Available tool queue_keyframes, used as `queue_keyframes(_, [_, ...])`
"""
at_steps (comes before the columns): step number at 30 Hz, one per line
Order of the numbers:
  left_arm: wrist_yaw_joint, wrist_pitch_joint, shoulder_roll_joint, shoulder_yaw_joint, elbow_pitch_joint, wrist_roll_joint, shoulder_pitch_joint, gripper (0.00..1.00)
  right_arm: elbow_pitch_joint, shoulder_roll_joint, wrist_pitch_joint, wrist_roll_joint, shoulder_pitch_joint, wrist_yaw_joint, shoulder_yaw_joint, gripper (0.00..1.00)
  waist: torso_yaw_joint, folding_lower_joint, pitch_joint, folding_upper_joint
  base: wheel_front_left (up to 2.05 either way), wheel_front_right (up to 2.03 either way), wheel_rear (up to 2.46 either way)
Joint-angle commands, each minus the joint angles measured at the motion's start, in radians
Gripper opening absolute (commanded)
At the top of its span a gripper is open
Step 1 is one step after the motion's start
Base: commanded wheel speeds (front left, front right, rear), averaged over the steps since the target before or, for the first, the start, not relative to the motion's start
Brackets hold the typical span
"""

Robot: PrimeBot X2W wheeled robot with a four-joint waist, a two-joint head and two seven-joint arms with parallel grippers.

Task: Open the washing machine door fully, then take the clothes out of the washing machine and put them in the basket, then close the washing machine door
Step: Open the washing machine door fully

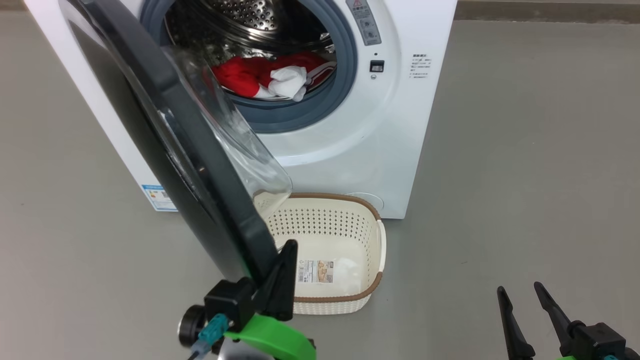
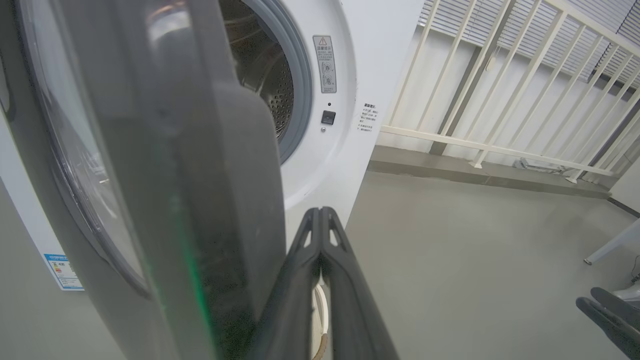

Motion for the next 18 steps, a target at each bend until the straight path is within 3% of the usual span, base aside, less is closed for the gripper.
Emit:
queue_keyframes(1, [0.034, -0.011, 0.048, 0.065, -0.031, 0.006, 0.004, 0.0, -0.027, -0.014, -0.006, -0.002, -0.042, 0.003, 0.02, 1.0, 0.008, 0.0, 0.005, 0.0, 0.0, 0.0, 0.0])
queue_keyframes(18, [0.149, 0.018, 0.155, 0.128, -0.225, 0.008, 0.173, 0.0, -0.029, -0.014, -0.006, -0.011, -0.044, 0.003, 0.016, 1.0, 0.057, 0.0, 0.009, 0.0, 0.0, 0.0, 0.0])
